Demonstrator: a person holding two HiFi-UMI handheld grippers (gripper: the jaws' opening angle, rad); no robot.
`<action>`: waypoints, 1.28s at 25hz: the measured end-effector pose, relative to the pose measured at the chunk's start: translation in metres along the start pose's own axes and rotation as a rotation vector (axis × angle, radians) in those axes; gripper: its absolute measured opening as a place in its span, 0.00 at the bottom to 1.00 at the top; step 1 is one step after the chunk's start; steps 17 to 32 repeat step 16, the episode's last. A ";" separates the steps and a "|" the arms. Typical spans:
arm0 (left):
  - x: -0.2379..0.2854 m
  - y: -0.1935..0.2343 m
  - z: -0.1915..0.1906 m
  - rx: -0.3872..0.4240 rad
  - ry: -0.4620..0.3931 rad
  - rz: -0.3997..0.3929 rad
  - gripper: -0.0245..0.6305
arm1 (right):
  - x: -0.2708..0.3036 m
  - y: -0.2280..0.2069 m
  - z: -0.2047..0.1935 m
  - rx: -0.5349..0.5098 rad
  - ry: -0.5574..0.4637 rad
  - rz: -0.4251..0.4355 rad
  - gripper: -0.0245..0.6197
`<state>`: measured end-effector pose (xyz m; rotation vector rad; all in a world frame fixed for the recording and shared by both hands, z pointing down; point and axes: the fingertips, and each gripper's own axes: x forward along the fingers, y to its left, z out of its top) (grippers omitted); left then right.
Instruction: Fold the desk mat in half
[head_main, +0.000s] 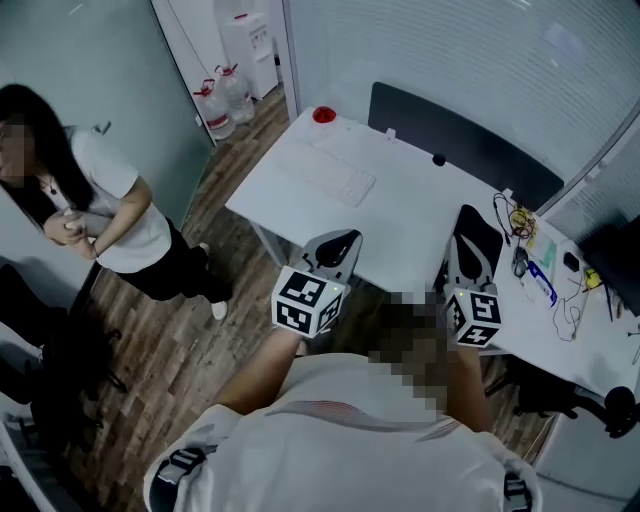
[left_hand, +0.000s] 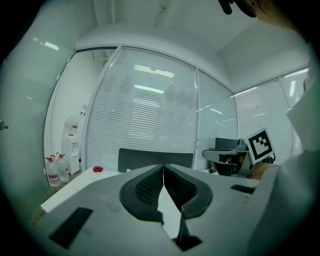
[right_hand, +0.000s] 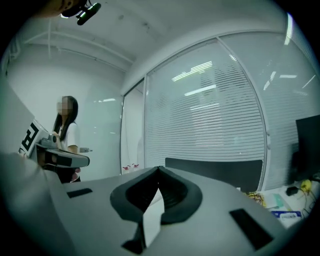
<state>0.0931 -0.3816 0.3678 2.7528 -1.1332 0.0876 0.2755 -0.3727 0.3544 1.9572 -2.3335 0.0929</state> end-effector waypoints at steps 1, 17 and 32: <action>-0.001 0.000 0.001 0.000 -0.003 -0.002 0.06 | 0.000 0.003 0.001 -0.004 0.000 0.002 0.12; 0.001 -0.008 0.002 -0.004 -0.004 -0.037 0.06 | -0.012 0.002 0.005 -0.008 0.005 -0.023 0.12; 0.001 -0.008 0.002 -0.004 -0.004 -0.037 0.06 | -0.012 0.002 0.005 -0.008 0.005 -0.023 0.12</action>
